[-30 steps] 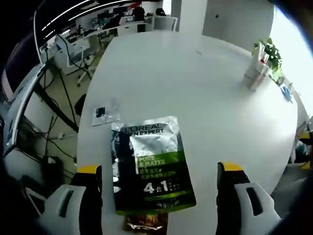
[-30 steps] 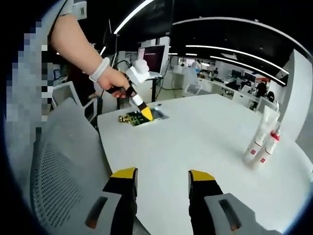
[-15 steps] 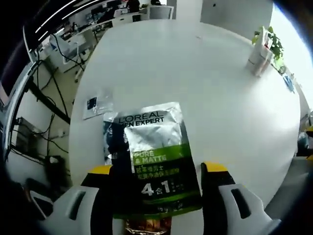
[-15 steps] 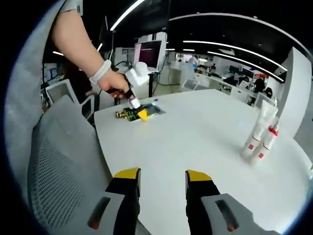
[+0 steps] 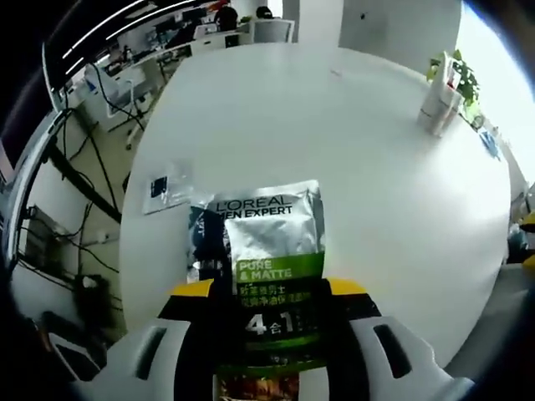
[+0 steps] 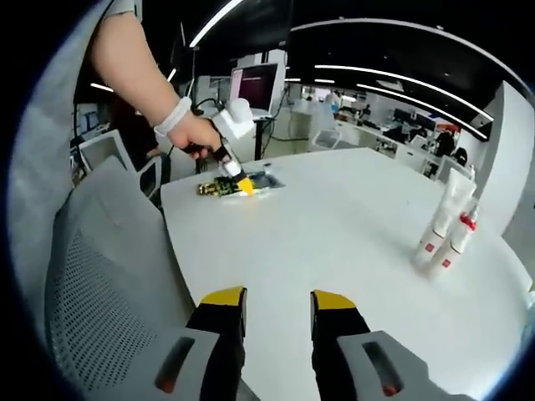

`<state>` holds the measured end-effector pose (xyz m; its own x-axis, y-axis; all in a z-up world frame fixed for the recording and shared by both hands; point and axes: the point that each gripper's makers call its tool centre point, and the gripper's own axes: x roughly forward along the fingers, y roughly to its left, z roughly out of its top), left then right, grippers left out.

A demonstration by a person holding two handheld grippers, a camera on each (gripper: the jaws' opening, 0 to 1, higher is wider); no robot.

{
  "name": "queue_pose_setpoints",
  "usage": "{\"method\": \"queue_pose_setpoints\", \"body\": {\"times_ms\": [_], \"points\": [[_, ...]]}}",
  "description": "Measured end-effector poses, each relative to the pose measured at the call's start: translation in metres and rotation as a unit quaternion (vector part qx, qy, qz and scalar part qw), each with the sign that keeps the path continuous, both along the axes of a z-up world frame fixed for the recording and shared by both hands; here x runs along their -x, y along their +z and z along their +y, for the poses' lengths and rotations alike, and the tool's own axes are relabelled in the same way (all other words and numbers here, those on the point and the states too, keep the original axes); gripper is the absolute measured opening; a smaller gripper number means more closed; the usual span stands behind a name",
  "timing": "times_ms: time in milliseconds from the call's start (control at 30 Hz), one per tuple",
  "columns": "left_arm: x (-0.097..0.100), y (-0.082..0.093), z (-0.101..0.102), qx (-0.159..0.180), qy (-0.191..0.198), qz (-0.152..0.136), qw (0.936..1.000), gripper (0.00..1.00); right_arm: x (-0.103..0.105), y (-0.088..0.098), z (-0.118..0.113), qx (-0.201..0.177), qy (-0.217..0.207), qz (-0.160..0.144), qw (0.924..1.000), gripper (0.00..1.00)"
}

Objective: Arrange the skincare products in the storage area until every visible bottle or jar stands upright without overlapping.

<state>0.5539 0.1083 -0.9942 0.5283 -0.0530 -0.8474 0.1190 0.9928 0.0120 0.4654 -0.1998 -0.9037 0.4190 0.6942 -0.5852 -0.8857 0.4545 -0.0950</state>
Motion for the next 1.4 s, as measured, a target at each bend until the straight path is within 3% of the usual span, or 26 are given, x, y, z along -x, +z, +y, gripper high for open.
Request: {"method": "queue_pose_setpoints", "body": {"times_ms": [167, 233, 300, 333, 400, 467, 567, 633, 700, 767, 833, 900, 967, 1000, 1033, 1067, 1200, 1267, 1333, 1400], "points": [[0.000, 0.001, -0.006, 0.009, -0.007, -0.002, 0.9999, 0.31, 0.000, -0.002, -0.002, 0.007, 0.001, -0.001, 1.0000, 0.22], [-0.002, 0.006, -0.016, 0.032, -0.006, -0.003, 0.9995, 0.24, 0.000, -0.002, -0.002, 0.007, 0.002, -0.001, 1.0000, 0.22], [0.003, 0.011, -0.024, 0.000, -0.050, -0.002, 0.9988, 0.18, 0.000, -0.001, -0.002, 0.008, 0.003, -0.004, 1.0000, 0.22], [-0.001, 0.016, -0.021, -0.031, -0.061, -0.021, 0.9975, 0.24, 0.000, -0.001, -0.002, 0.007, 0.002, -0.003, 1.0000, 0.22], [-0.010, 0.017, -0.024, -0.010, -0.042, -0.038, 0.9983, 0.58, -0.001, -0.001, -0.003, 0.008, 0.000, -0.003, 1.0000, 0.22], [-0.017, 0.022, -0.020, -0.023, -0.039, -0.054, 0.9975, 0.80, -0.001, -0.001, -0.003, 0.010, -0.001, -0.004, 0.9999, 0.22], [-0.023, 0.024, -0.005, -0.037, -0.036, -0.058, 0.9970, 0.81, -0.001, -0.002, -0.003, 0.010, 0.001, -0.004, 0.9999, 0.22], [-0.025, 0.021, 0.003, -0.034, -0.026, -0.051, 0.9978, 0.91, 0.000, -0.002, -0.003, 0.010, 0.002, -0.003, 0.9999, 0.22], [-0.021, 0.014, 0.002, -0.001, -0.018, -0.026, 0.9995, 0.99, -0.001, -0.002, -0.003, 0.010, 0.001, -0.002, 0.9999, 0.21], [-0.014, 0.008, 0.018, -0.008, 0.001, 0.003, 1.0000, 0.99, -0.001, -0.003, -0.004, 0.011, 0.000, -0.002, 0.9999, 0.21], [-0.014, 0.007, 0.027, -0.011, 0.006, 0.003, 0.9999, 0.99, -0.001, -0.003, -0.004, 0.011, 0.000, 0.000, 0.9999, 0.21], [-0.011, 0.004, 0.029, -0.003, 0.007, 0.010, 0.9999, 0.99, -0.002, -0.004, -0.004, 0.012, -0.001, 0.000, 0.9999, 0.21], [-0.004, -0.003, 0.020, 0.027, -0.008, 0.037, 0.9989, 0.98, -0.002, -0.004, -0.004, 0.013, -0.002, 0.002, 0.9999, 0.21], [0.004, -0.006, 0.020, 0.016, -0.015, 0.055, 0.9982, 0.98, -0.002, -0.004, -0.005, 0.013, -0.002, 0.002, 0.9999, 0.20], [-0.004, -0.004, 0.022, 0.006, -0.024, 0.031, 0.9992, 0.97, -0.002, -0.005, -0.005, 0.013, -0.002, 0.002, 0.9999, 0.20], [0.001, -0.006, 0.022, -0.002, -0.034, 0.045, 0.9984, 0.95, -0.002, -0.005, -0.005, 0.015, -0.002, 0.004, 0.9999, 0.20], [0.001, -0.003, 0.022, 0.013, -0.025, 0.020, 0.9994, 0.92, -0.002, -0.007, -0.005, 0.020, 0.000, 0.004, 0.9998, 0.19], [-0.001, 0.002, 0.024, 0.013, -0.032, 0.003, 0.9994, 0.80, -0.002, -0.007, -0.006, 0.022, 0.000, 0.003, 0.9998, 0.19], [0.000, 0.007, 0.024, 0.013, -0.037, -0.001, 0.9992, 0.61, -0.002, -0.007, -0.006, 0.023, 0.000, 0.003, 0.9997, 0.18], [-0.001, 0.006, 0.022, 0.012, -0.043, -0.002, 0.9990, 0.60, -0.001, -0.008, -0.006, 0.025, 0.001, 0.002, 0.9997, 0.18]]}}
